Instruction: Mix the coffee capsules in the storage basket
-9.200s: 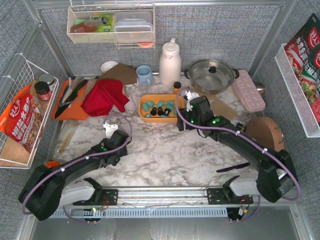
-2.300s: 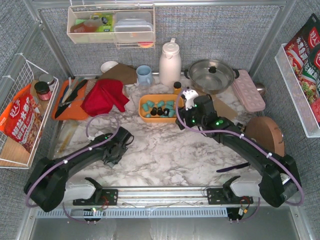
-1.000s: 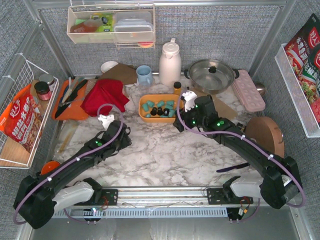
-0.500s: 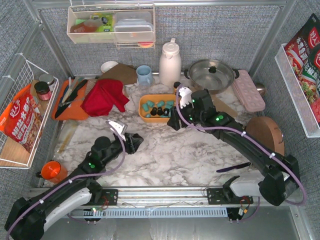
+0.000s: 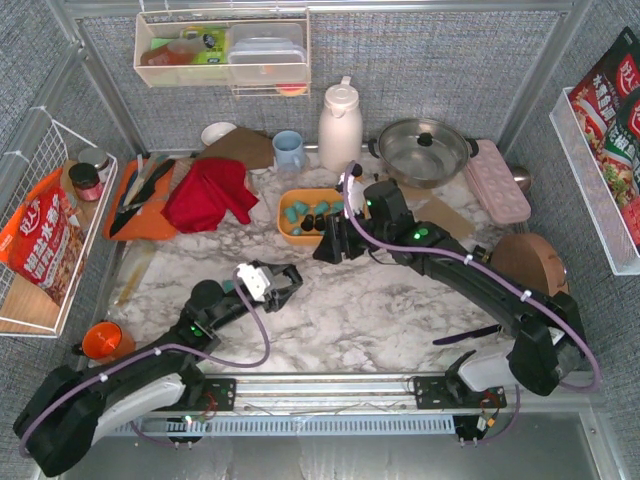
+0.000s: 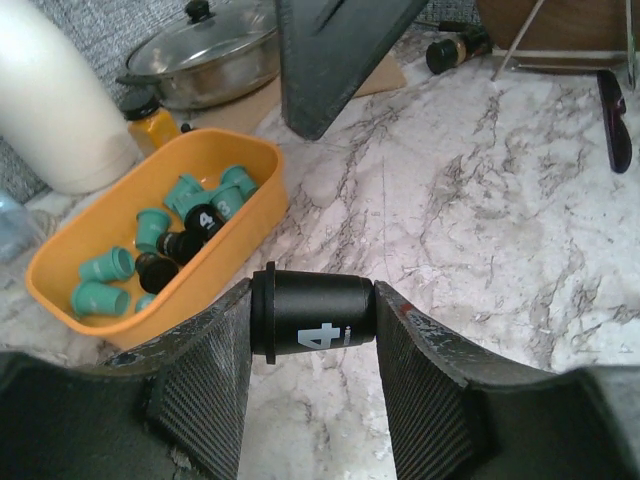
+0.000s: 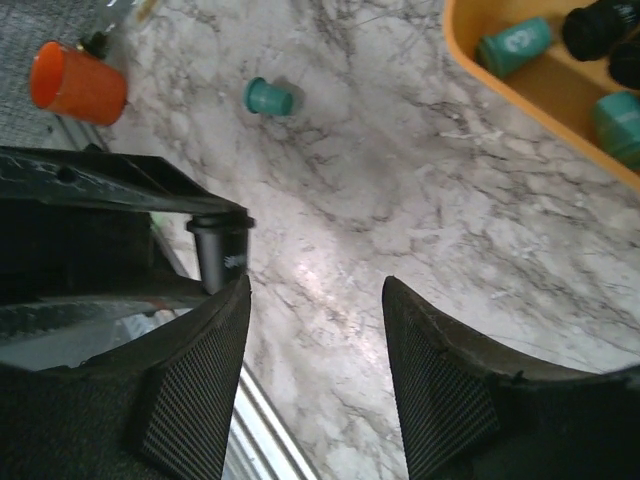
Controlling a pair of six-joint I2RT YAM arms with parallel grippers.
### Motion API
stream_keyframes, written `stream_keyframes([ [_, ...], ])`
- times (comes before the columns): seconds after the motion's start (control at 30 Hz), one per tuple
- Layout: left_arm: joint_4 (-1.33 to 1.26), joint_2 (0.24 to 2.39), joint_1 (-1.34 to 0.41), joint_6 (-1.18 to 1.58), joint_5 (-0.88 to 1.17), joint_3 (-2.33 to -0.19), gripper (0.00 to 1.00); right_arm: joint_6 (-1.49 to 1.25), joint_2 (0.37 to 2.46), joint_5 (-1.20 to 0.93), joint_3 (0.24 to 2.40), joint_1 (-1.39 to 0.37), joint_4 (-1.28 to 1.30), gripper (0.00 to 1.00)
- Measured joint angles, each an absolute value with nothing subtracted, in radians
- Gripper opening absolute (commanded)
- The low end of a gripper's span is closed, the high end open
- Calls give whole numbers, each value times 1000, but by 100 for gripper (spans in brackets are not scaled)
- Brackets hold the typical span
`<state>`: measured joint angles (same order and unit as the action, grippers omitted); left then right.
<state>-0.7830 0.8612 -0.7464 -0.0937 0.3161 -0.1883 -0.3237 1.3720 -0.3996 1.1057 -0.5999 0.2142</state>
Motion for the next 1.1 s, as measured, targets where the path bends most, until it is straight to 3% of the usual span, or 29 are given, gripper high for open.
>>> stream_keyframes([
  [0.7,-955,971,-786,-225,347,-180,56,-461,1451,-505,1054,-719,41,56],
  [0.87,-956,968,-789,-227,341,-180,56,-464,1470,-505,1058,-739,37,48],
  [1.1,-967,968,-791,-226,324,-180,60,-456,1489,-488,1072,-753,43,29],
])
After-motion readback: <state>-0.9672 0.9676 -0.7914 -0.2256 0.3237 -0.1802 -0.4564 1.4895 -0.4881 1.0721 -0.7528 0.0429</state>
